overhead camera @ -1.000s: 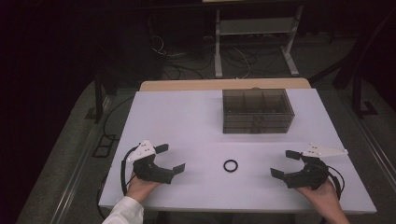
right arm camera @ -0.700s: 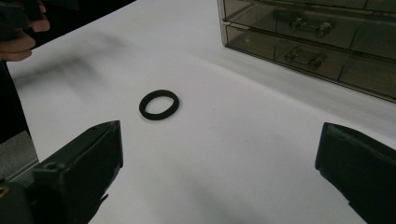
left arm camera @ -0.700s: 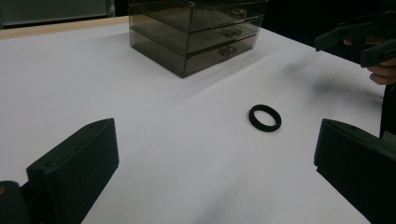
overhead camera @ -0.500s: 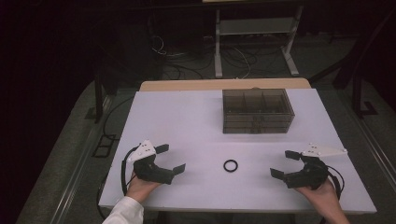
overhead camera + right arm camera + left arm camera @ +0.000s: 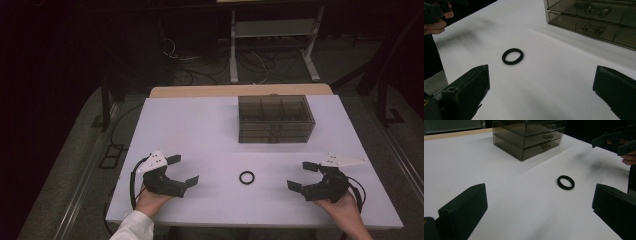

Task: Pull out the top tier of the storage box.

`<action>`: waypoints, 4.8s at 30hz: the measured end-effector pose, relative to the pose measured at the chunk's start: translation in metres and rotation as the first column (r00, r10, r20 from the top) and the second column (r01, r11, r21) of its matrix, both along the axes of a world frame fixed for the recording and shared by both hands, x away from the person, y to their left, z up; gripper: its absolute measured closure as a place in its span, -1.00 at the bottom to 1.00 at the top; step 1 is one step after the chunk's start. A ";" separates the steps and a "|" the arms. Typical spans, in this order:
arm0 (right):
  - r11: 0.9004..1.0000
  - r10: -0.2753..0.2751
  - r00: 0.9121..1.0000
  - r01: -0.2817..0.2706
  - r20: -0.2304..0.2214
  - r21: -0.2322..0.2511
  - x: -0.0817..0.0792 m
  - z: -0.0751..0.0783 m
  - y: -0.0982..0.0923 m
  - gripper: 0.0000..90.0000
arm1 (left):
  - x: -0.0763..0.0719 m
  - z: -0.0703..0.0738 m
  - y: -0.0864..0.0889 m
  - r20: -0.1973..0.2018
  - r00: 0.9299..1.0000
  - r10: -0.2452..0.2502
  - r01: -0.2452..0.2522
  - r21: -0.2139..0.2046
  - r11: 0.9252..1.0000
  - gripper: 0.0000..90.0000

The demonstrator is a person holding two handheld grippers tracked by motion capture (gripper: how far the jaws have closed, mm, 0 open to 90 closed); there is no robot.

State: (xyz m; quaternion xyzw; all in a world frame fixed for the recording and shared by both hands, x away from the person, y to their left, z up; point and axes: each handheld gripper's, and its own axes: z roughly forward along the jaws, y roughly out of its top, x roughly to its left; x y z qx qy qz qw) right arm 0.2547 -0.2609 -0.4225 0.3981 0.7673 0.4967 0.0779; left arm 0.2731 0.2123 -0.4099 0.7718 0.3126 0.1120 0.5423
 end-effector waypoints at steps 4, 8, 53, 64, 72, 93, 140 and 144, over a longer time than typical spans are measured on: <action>1.000 0.001 1.000 -0.001 -0.014 0.005 0.002 0.000 0.001 -0.99 | 0.000 0.000 0.000 -0.001 1.000 0.001 -0.001 0.003 1.000 -1.00; 1.000 0.003 1.000 -0.003 -0.018 0.001 0.005 0.002 0.001 -0.99 | 0.000 0.000 0.000 0.000 1.000 0.002 -0.002 0.005 1.000 -1.00; 0.999 0.033 0.994 -0.036 -0.108 -0.026 0.044 0.014 0.007 -0.99 | 0.001 -0.002 -0.001 -0.009 1.000 0.000 0.000 0.002 1.000 -1.00; 0.998 0.040 0.993 -0.044 -0.108 -0.035 0.054 0.022 0.007 -0.99 | 0.001 -0.003 -0.001 -0.009 1.000 -0.001 0.001 0.002 1.000 -1.00; 0.997 0.051 0.993 -0.057 -0.109 -0.046 0.063 0.028 0.008 -0.99 | 0.001 -0.003 -0.001 -0.010 1.000 -0.003 0.003 0.004 1.000 -1.00; 0.994 0.071 0.989 -0.081 -0.134 -0.070 0.094 0.038 0.015 -0.99 | 0.001 -0.003 -0.002 -0.017 1.000 -0.008 0.008 0.002 1.000 -1.00; 0.943 -0.065 0.922 0.182 -0.381 0.278 0.127 0.012 0.016 -0.99 | 0.001 -0.004 -0.004 -0.014 1.000 -0.020 0.020 0.014 1.000 -1.00; 0.924 -0.071 0.914 0.211 -0.400 0.319 0.127 0.009 0.014 -0.99 | 0.001 -0.004 -0.004 -0.016 1.000 -0.020 0.020 0.014 1.000 -1.00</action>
